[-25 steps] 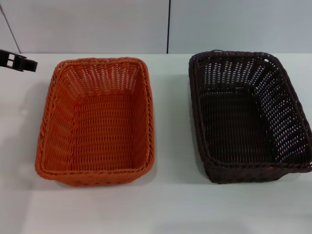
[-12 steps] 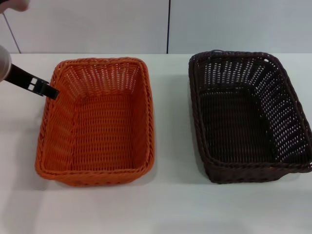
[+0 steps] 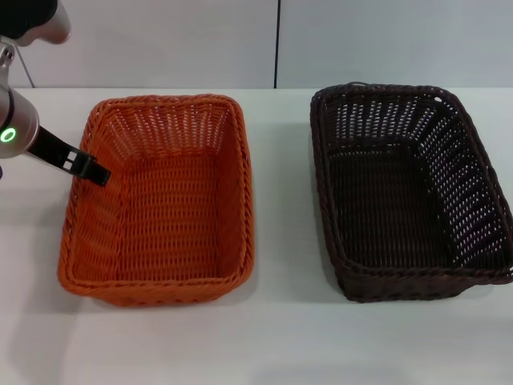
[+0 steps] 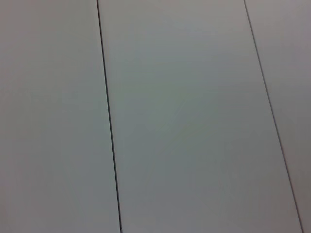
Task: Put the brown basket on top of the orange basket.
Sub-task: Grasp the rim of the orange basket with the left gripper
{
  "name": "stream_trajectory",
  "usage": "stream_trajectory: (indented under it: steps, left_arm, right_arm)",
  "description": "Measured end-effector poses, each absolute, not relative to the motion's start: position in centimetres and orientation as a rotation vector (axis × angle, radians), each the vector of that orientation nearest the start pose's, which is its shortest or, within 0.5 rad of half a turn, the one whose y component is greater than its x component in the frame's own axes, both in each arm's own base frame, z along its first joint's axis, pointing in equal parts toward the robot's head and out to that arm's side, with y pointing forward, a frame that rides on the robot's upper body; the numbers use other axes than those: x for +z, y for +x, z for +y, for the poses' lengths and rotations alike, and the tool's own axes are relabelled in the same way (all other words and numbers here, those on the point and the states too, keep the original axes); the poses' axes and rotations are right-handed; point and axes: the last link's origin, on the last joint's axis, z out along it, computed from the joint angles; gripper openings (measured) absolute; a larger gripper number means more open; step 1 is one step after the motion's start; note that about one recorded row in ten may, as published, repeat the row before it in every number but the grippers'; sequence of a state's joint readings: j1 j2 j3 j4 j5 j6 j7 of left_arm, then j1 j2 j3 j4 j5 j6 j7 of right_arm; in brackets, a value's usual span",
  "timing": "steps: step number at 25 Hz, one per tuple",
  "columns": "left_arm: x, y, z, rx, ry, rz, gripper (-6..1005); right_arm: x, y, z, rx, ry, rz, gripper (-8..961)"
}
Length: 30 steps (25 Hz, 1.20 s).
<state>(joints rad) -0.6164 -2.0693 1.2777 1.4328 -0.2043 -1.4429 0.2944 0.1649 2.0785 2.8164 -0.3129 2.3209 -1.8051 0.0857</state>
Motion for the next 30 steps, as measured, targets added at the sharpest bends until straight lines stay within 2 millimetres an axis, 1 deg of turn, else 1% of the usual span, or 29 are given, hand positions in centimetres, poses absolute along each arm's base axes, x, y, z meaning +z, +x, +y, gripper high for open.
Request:
stream_trajectory:
  steps: [11,13,20,21,24,25,30]
  left_arm:
    - [5.6,-21.2,40.0,0.45,-2.04,-1.103,781]
    - [5.1,-21.8,40.0,0.466,-2.042,-1.123,780]
    - [4.3,-22.1,40.2,0.463,-2.049,-1.146,779]
    - [4.0,-22.1,40.3,0.452,-2.058,-1.159,779]
    - [4.0,-22.1,40.3,0.452,-2.058,-1.159,778]
    - [3.5,-22.6,40.4,0.46,-2.058,-1.171,778]
    - [3.3,-22.8,40.5,0.459,-2.056,-1.175,777]
  right_arm:
    - [2.1,37.5,17.0,0.702,-1.086,0.528,822]
    - [2.0,37.4,17.0,0.702,-1.094,0.529,822]
    - [1.9,37.4,16.9,0.701,-1.102,0.529,822]
    - [1.9,37.4,16.9,0.701,-1.104,0.529,822]
    - [1.8,37.4,16.8,0.702,-1.111,0.529,822]
    - [1.8,37.4,16.8,0.703,-1.115,0.528,822]
    - [1.9,37.4,16.9,0.701,-1.118,0.519,823]
